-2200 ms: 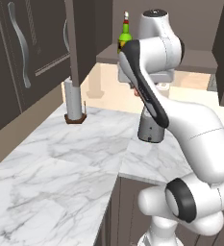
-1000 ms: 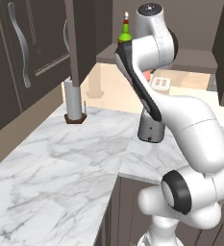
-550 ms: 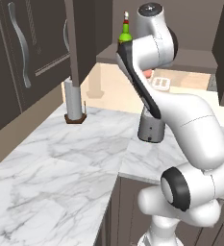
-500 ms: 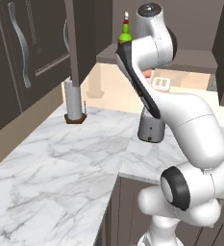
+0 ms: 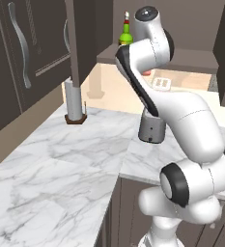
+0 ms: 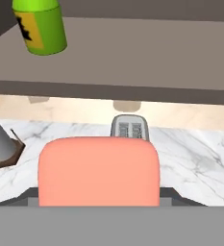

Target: Pick up the bar soap and spray from the sink, and place them back in the cabinet, and close the cabinet doors.

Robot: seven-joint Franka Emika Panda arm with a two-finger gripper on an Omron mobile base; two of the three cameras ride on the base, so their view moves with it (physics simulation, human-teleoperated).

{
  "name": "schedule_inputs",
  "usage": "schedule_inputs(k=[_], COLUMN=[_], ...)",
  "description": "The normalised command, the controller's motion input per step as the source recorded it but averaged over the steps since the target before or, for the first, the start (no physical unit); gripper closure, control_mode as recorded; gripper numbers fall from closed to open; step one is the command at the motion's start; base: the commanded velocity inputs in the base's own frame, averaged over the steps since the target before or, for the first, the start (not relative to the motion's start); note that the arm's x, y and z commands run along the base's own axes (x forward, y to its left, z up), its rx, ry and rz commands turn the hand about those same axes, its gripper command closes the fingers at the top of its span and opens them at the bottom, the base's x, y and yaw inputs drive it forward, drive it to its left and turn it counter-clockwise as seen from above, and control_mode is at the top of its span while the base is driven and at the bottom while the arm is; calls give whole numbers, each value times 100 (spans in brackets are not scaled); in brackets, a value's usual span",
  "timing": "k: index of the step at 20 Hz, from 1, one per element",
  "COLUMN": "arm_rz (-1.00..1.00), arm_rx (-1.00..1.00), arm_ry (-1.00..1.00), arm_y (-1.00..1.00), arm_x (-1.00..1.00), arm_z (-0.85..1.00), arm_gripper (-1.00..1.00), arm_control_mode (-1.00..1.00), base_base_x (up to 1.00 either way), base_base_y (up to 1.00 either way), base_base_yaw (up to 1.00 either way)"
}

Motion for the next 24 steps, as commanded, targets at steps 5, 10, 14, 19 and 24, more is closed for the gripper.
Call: schedule_inputs(k=[5, 10, 14, 19, 24], arm_rz=[-3, -1, -1, -1, 0], arm_rx=[0, 0, 0, 0, 0], arm_ry=[-1, 0, 0, 0, 0], arm_y=[-17, -22, -17, -16, -13], arm_x=[20, 16, 23, 23, 23], arm_z=[12, 21, 23, 19, 6], arm_gripper=[100, 100, 100, 100, 100], arm_control_mode=[-100, -100, -100, -100, -100], base_base_x=[0, 0, 0, 0, 0], base_base_y=[0, 0, 0, 0, 0], base_base_yaw=[0, 0, 0, 0, 0])
